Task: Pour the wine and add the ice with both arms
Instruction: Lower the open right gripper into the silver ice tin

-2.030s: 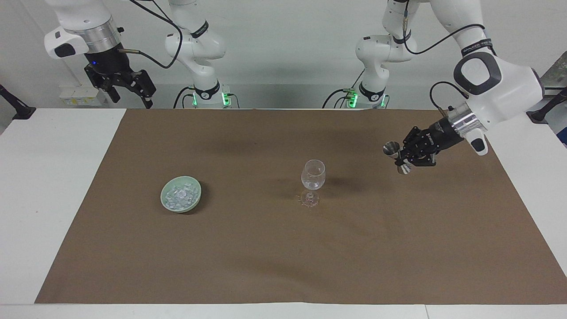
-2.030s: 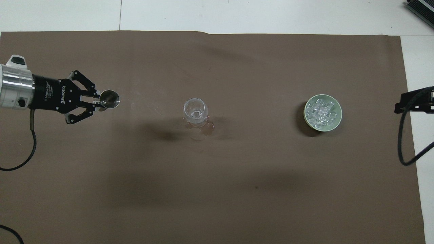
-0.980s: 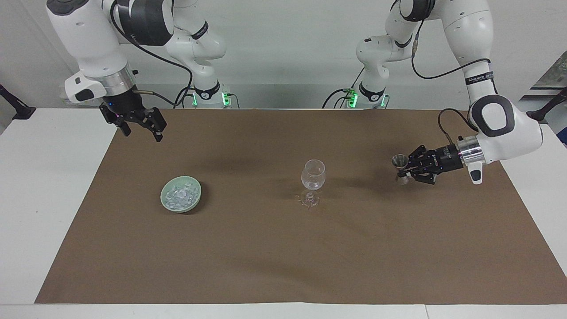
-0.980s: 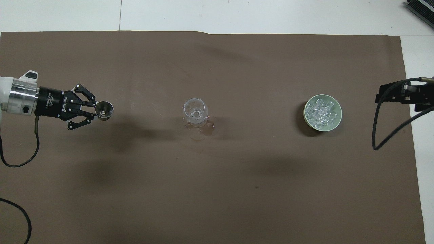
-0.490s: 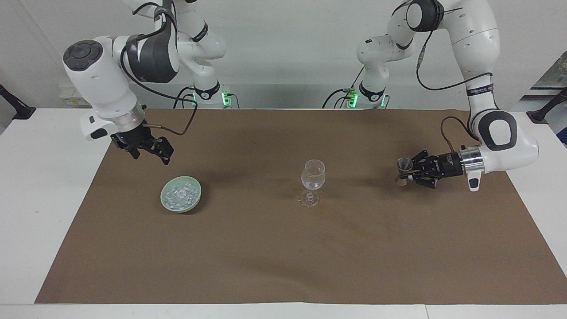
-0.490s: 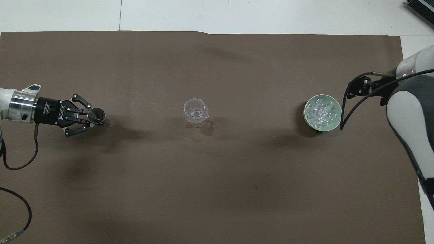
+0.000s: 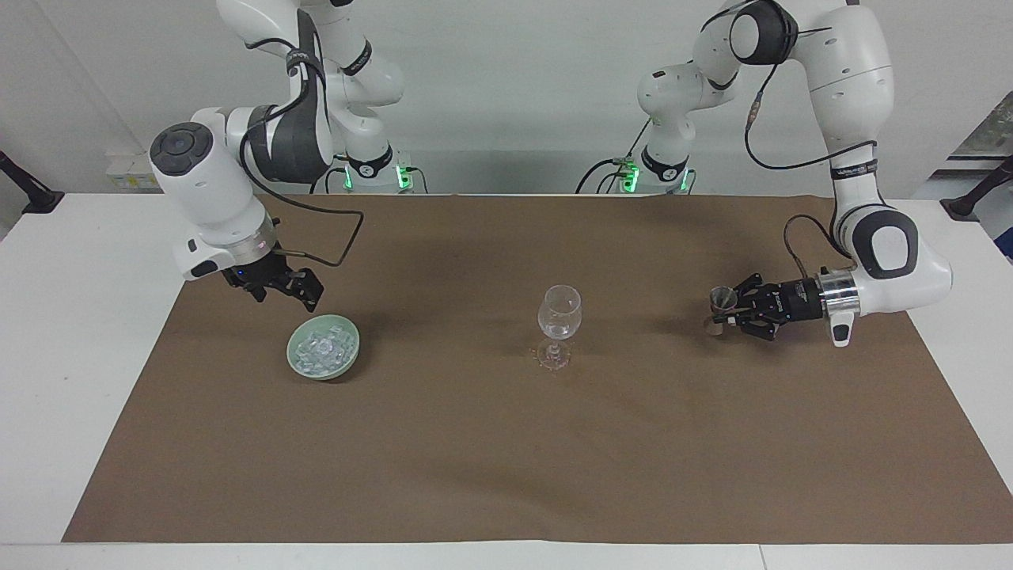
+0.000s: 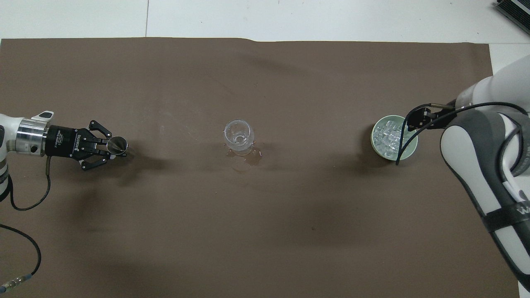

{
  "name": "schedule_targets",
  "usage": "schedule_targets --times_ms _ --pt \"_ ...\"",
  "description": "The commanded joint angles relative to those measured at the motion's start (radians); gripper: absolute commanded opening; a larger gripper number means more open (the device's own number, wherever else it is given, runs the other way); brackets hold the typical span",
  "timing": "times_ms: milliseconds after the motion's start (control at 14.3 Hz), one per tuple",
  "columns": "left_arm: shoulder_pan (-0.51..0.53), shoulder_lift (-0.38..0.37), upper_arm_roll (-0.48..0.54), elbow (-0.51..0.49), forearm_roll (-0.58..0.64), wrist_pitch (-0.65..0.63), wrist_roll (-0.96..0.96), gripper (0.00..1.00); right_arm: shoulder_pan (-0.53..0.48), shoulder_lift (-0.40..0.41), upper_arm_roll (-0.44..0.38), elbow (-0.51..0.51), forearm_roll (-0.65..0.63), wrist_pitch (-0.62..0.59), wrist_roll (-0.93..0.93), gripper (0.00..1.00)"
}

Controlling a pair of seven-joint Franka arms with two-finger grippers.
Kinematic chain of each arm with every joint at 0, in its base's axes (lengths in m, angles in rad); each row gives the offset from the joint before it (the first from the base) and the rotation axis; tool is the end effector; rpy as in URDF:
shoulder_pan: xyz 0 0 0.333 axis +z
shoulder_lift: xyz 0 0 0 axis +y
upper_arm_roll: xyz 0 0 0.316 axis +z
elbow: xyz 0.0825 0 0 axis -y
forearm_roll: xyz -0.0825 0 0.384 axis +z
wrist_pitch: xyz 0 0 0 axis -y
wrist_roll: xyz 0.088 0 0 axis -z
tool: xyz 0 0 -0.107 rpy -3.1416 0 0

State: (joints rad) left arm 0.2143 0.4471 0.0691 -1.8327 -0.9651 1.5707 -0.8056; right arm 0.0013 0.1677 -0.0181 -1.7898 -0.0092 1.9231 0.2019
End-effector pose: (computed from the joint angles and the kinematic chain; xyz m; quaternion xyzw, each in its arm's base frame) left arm 0.5848 0.0759 0.2893 0.6324 0.5731 -0.4046 0.3285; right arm 0.6050 -0.0103 0.4524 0.9941 -0.1074 -0.0166 0.0074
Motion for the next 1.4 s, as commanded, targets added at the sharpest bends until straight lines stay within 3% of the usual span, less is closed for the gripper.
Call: schedule_targets --times_ms 0,700,980,1330 --pt "0.027 0.008 -0.012 -0.008 -0.030 -0.018 0.032 0.00 0.019 -0.013 0.003 -0.091 0.005 0.100 -0.032 1.00" --pt "0.030 0.039 -0.009 -0.016 -0.049 -0.004 0.060 0.00 0.034 0.073 0.003 -0.108 -0.009 0.232 -0.033 0.98" --pt "0.037 0.047 -0.009 -0.011 -0.046 -0.001 0.060 0.00 0.034 0.092 0.003 -0.109 -0.012 0.255 -0.058 0.91" --pt "0.033 0.048 -0.011 -0.011 -0.049 0.019 0.065 0.00 0.034 0.131 0.003 -0.108 -0.012 0.304 -0.062 0.88"
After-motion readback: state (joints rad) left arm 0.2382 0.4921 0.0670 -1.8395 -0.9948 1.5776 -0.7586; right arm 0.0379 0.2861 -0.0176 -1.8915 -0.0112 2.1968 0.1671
